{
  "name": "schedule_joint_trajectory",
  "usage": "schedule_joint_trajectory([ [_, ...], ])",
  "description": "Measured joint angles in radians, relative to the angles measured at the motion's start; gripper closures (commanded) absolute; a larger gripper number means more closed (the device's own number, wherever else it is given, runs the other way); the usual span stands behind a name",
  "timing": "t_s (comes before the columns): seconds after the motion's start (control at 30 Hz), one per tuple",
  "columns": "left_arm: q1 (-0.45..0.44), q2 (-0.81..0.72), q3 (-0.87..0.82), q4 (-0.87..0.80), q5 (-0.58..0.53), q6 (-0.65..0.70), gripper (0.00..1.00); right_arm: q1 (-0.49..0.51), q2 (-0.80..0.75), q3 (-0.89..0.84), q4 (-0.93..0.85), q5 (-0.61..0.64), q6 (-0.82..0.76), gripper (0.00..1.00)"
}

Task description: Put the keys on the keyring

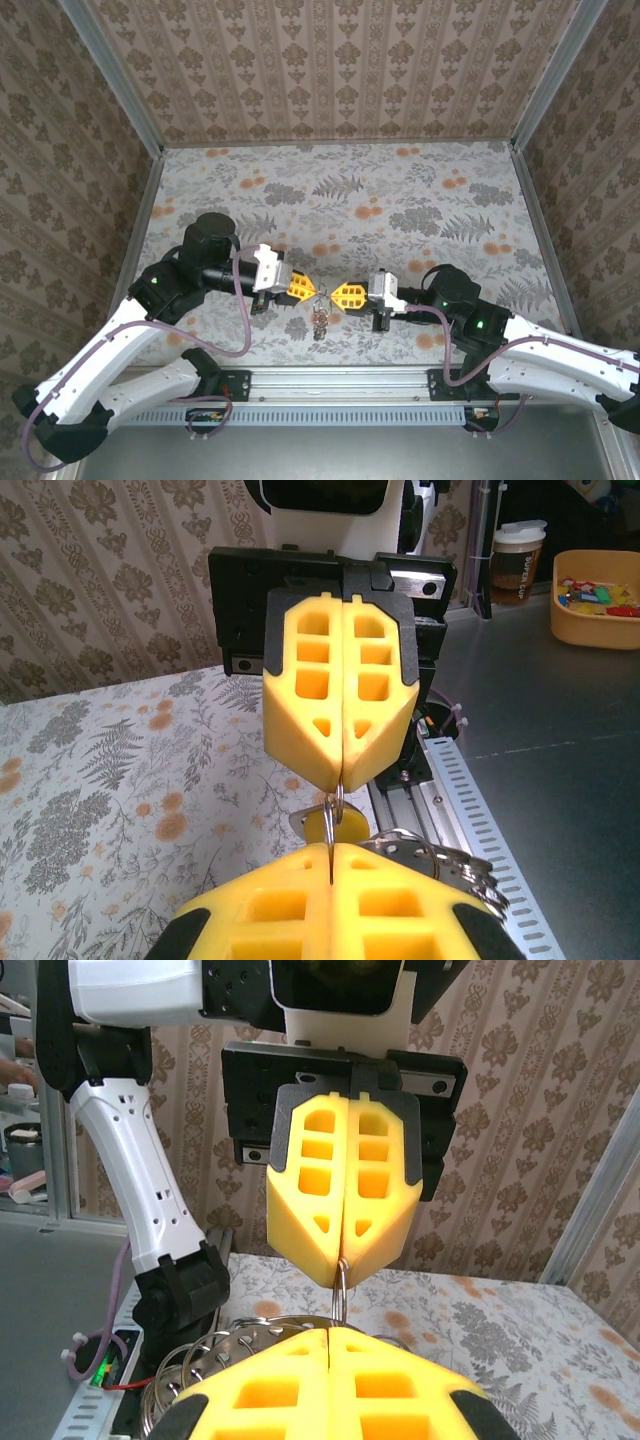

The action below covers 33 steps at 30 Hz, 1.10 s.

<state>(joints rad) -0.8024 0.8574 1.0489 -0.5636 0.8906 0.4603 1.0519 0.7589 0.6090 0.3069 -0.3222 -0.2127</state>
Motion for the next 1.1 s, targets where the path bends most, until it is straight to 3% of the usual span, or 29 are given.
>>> schedule_joint_trajectory([
  [1.1, 0.000, 0.001, 0.000, 0.001, 0.000, 0.000, 1.00, 0.000, 0.002, 0.000, 0.040, 0.011, 0.000, 1.00],
])
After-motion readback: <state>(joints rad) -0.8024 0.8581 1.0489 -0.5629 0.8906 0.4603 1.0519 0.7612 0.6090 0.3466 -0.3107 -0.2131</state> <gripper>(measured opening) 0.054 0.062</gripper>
